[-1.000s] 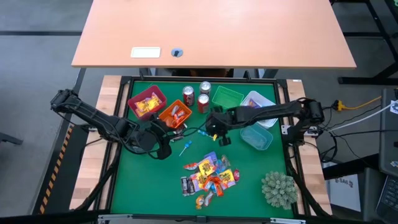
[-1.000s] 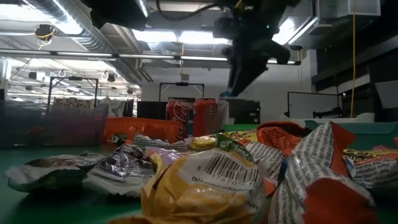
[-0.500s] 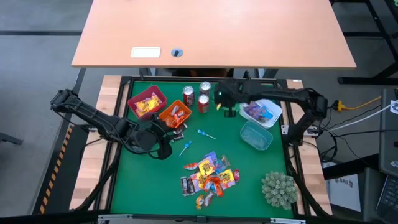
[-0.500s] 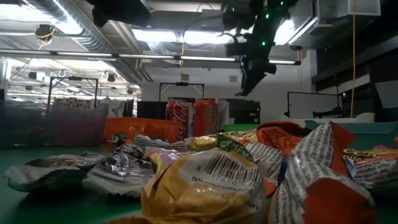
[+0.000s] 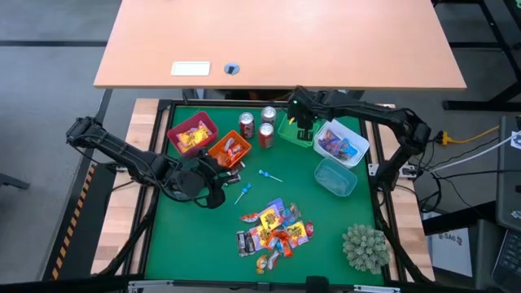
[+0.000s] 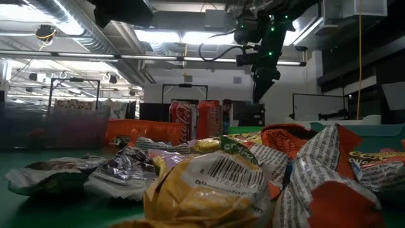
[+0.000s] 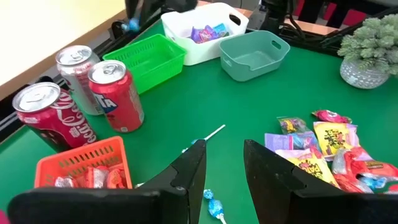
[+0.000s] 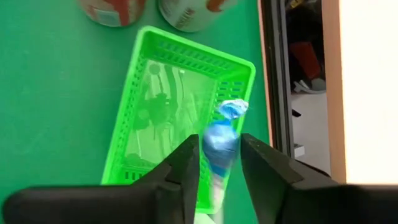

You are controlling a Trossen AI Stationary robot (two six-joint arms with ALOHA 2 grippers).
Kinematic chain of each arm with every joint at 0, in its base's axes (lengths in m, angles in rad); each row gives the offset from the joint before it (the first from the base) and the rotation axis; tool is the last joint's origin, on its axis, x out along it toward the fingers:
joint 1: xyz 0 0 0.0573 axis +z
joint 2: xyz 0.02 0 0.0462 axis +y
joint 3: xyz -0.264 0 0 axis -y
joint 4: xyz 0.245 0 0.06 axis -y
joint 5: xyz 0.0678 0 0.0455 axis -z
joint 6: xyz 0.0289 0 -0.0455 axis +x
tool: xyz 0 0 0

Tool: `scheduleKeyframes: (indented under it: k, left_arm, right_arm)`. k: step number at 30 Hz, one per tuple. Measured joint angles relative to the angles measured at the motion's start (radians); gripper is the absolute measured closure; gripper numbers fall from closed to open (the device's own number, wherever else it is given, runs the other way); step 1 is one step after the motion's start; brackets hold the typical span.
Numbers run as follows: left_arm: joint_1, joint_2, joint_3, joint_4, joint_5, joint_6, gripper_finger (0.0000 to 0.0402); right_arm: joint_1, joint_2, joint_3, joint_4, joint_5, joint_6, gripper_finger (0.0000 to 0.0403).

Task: Sort candy
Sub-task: Put the blue candy into the green bin

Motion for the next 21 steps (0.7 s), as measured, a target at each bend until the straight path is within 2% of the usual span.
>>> scheduleKeyframes:
  k: [9, 15, 21]
  left_arm:
    - [0.000, 0.000, 0.000, 0.002, 0.031, -0.032, 0.0298]
    - [0.016, 0.014, 0.000, 0.005, 0.085, -0.077, 0.0298]
    - [0.049, 0.091, 0.000, 0.020, 0.169, -0.126, 0.0298]
  right_arm:
    - [-0.007, 0.000, 0.000, 0.003, 0.005, 0.000, 0.0218]
    - [-0.007, 0.000, 0.000, 0.003, -0.018, 0.001, 0.0208]
    - [-0.007, 0.000, 0.000, 0.007, -0.018, 0.001, 0.0207]
